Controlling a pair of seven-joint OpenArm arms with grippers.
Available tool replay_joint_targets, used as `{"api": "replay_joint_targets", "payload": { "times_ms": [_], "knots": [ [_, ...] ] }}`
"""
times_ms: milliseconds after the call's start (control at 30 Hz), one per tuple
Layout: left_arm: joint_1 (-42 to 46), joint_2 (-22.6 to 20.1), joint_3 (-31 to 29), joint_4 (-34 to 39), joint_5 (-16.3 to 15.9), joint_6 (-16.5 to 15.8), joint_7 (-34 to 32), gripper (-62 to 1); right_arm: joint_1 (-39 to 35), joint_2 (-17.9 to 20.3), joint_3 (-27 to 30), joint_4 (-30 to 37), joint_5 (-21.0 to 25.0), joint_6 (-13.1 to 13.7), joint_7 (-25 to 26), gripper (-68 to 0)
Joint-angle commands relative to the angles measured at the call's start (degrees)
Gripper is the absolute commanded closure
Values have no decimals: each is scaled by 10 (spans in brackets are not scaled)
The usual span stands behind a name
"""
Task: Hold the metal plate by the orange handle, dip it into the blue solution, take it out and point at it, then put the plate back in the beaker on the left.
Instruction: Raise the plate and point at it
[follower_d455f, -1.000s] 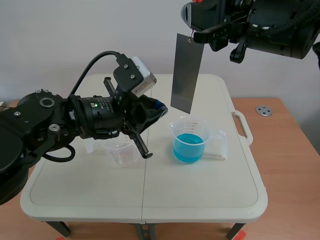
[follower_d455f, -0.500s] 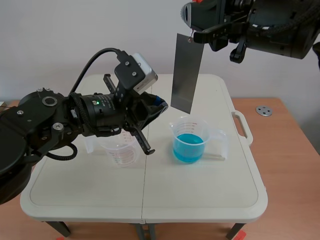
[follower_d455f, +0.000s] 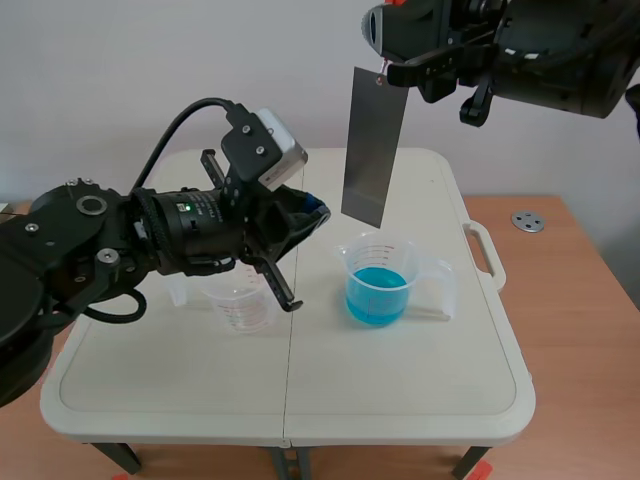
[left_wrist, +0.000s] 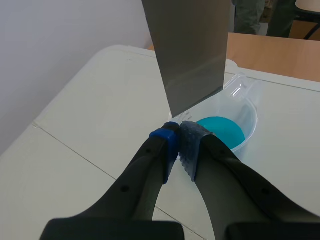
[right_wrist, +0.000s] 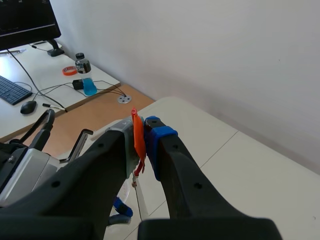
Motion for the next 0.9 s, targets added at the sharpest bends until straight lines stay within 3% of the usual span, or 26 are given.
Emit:
{"api": "replay_joint_targets", "payload": {
  "times_ms": [0,200,500,867],
  "knots": [
    [14,-19,-10,12,-12,3,-20,-19,9,6,5,12,7,5,10,-13],
    [89,-75,-62,56,-36,3,-53,-19,9,6,5,12,7,5,10,-13],
    [244,-154,-189,166,-79,3,-75,-19,9,6,5,12,7,5,10,-13],
    [477,-168,-362,270,-83,3,-133,-19,10,6,5,12,7,5,11,-13]
  ]
}}
